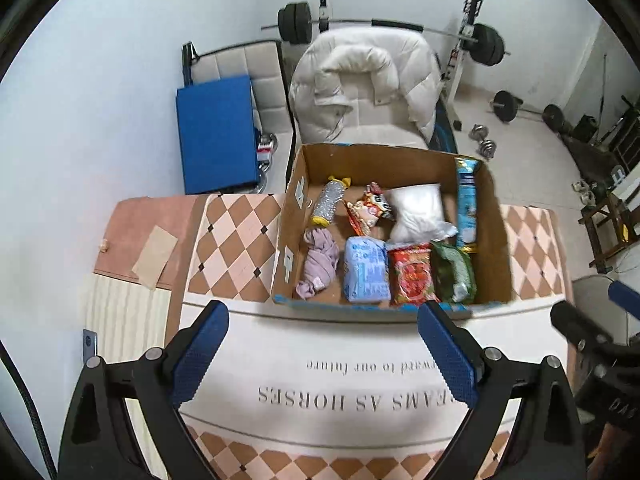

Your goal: Organize soft objects

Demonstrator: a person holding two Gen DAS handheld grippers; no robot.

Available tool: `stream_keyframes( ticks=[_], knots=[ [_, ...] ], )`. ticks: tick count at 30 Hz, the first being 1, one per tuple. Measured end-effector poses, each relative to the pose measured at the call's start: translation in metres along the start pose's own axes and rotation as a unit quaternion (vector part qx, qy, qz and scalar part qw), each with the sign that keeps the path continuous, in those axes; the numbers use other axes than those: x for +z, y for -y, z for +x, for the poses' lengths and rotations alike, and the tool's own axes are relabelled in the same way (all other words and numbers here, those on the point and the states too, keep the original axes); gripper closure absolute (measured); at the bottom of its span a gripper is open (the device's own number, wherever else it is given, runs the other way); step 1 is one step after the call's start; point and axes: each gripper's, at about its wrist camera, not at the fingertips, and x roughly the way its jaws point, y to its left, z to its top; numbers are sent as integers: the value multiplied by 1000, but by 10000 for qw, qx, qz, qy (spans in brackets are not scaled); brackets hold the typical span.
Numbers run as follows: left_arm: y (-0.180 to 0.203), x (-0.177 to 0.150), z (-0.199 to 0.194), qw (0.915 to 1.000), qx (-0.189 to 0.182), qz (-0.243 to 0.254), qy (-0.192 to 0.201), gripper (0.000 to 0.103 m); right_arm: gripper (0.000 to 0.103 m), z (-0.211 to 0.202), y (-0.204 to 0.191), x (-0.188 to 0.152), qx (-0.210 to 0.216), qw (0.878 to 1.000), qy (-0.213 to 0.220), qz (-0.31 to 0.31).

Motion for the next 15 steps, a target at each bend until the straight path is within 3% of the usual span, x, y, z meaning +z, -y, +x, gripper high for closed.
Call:
stream_keyframes(
  ticks=[6, 15],
  knots=[
    [-4, -23, -53, 9994, -243, -1, 266, 6, 0, -67, 1, -33, 75, 9989, 449, 83],
    [-15, -48, -118, 9978, -250, 42, 613, 6, 0, -151, -3, -70, 44, 9940, 1084, 169]
  ],
)
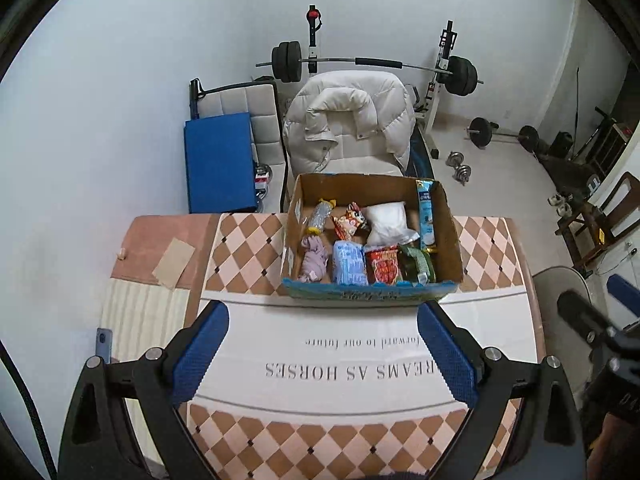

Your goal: Organize soft objects

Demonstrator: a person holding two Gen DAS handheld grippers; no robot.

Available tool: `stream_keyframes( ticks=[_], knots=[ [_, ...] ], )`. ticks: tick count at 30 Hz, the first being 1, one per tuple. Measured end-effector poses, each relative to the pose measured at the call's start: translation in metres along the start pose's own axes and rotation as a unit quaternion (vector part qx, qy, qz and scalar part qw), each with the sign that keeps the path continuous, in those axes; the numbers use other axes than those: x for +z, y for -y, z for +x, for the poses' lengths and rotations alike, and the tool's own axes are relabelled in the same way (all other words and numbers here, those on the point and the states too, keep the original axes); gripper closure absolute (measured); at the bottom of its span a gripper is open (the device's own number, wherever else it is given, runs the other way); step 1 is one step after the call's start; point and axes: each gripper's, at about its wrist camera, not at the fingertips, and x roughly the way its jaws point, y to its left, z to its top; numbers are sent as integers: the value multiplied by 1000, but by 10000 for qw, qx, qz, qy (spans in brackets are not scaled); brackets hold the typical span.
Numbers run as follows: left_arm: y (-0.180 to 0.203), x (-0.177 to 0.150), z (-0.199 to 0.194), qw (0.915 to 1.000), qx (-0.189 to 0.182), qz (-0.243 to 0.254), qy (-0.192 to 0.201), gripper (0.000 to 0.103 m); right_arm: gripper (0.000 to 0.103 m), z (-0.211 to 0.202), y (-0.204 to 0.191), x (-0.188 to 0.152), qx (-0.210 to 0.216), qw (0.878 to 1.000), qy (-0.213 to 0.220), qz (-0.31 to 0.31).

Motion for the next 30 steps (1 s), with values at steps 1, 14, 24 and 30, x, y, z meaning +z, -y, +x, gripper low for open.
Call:
stream_keyframes(
  ticks=[1, 14, 24, 30],
  knots=[
    [0, -3, -5, 10000, -1, 11, 20, 6, 0, -6, 0, -1, -17, 10000, 46, 15],
    [-4, -35, -58, 9996, 3, -36, 276, 6, 0, -83, -9, -31, -148, 9990, 403, -75],
    [-1, -43, -72, 9994, -59, -53, 329, 6, 0, -119, -17, -53, -116, 9989, 433, -141],
    [-1, -44, -65, 9994, -61, -147, 294, 6, 0, -122, -19, -53, -361, 9976, 551, -192]
  ],
)
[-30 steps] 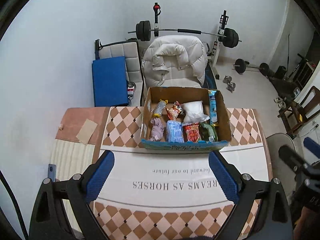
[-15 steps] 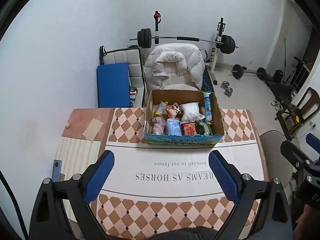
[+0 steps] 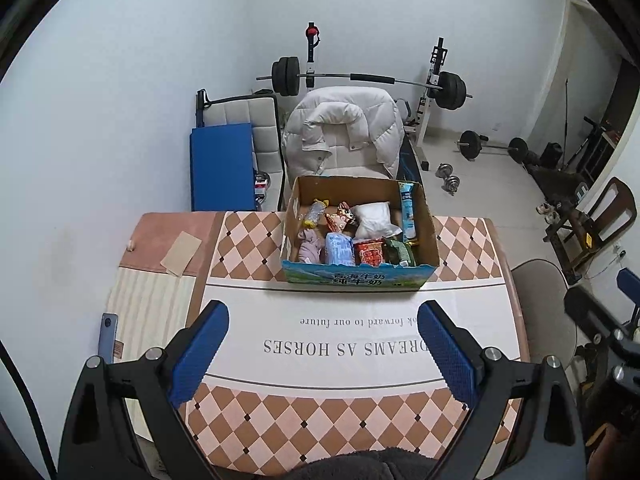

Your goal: Organize soft objects

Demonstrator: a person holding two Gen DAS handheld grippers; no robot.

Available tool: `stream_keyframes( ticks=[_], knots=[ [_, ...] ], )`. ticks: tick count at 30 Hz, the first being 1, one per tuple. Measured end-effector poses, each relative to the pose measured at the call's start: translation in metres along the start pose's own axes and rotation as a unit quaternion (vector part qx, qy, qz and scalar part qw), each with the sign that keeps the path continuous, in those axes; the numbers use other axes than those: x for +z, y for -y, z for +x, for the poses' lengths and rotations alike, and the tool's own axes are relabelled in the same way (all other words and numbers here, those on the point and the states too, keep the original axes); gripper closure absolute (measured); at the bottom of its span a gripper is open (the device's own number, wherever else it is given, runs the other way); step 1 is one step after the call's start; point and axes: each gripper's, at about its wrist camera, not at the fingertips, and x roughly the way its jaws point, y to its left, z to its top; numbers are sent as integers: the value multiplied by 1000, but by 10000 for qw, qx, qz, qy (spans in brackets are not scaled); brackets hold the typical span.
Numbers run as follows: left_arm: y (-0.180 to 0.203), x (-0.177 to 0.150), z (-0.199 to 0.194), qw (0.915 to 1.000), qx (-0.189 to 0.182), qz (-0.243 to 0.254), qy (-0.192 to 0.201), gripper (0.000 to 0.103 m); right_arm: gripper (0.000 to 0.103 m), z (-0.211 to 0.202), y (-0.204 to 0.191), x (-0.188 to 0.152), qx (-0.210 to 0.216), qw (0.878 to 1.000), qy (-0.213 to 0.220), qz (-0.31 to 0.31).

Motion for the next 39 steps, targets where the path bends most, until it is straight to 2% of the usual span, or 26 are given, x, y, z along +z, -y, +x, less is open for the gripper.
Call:
stream_keyframes(
  ticks=[4, 16, 39],
  knots=[
    [1, 3, 7, 9999, 130, -21, 59, 6, 0, 5, 5, 8, -180, 9998, 122, 39],
    [1, 19, 18, 9993, 299, -84, 203, 6, 0, 33, 18, 38, -204, 9994, 188, 192],
    [12, 30, 15, 9990, 314, 12, 310, 6, 0, 49, 21, 39, -164, 9996, 134, 172]
  ],
)
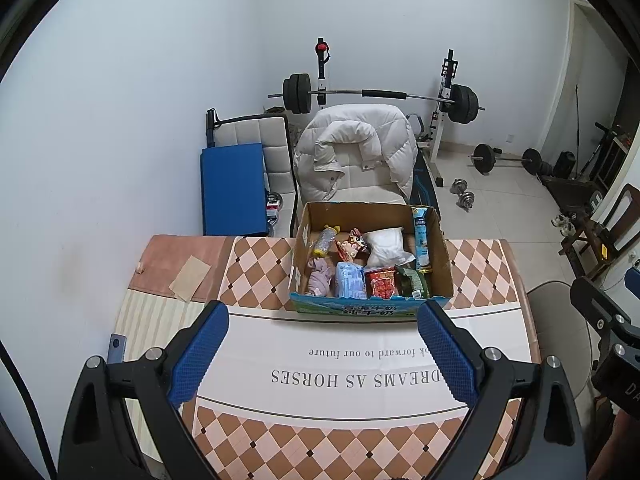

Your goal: Organize soft objects

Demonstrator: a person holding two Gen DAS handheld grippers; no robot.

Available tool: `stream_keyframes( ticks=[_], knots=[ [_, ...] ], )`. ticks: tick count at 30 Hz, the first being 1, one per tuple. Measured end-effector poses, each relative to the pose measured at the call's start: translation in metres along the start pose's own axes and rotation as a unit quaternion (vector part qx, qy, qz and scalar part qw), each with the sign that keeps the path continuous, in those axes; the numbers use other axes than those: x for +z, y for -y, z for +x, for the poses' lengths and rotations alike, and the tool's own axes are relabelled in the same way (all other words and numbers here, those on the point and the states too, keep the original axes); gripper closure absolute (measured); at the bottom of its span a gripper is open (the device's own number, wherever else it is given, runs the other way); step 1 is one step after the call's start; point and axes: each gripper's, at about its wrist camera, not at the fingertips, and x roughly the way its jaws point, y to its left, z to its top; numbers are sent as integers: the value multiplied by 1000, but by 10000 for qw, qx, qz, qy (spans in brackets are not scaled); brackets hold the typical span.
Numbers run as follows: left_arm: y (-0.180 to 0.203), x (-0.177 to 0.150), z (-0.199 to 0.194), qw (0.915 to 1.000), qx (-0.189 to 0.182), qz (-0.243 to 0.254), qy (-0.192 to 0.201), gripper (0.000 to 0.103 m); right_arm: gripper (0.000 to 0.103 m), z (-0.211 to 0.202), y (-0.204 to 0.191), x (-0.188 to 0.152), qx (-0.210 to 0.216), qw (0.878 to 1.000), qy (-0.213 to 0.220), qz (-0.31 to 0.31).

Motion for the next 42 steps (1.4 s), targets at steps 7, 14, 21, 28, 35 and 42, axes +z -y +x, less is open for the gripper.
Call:
stream_keyframes(
  ticks=[7, 14, 21, 28, 35, 42],
  knots=[
    [2, 3, 1, 10000, 49, 69, 45, 6, 0, -1, 0, 0, 4, 10000, 8, 6],
    [2, 2, -3, 9998, 41, 96, 156, 0, 0, -1, -2, 1, -36, 10000, 36, 7],
    [-1, 2, -6, 9998, 78, 15, 200, 0, 0, 0, -2, 1, -56, 10000, 26, -25],
    [-1, 3, -6, 9998, 87, -2, 196, 0, 0, -3, 5, 0, -106, 9999, 61, 8],
    [0, 3, -7, 9997, 100, 5, 209, 0, 0, -3, 5, 0, -98, 9999, 60, -1],
    [0, 3, -8, 9997, 98, 10, 219, 0, 0, -3, 5, -1, -108, 9999, 70, 0]
  ],
)
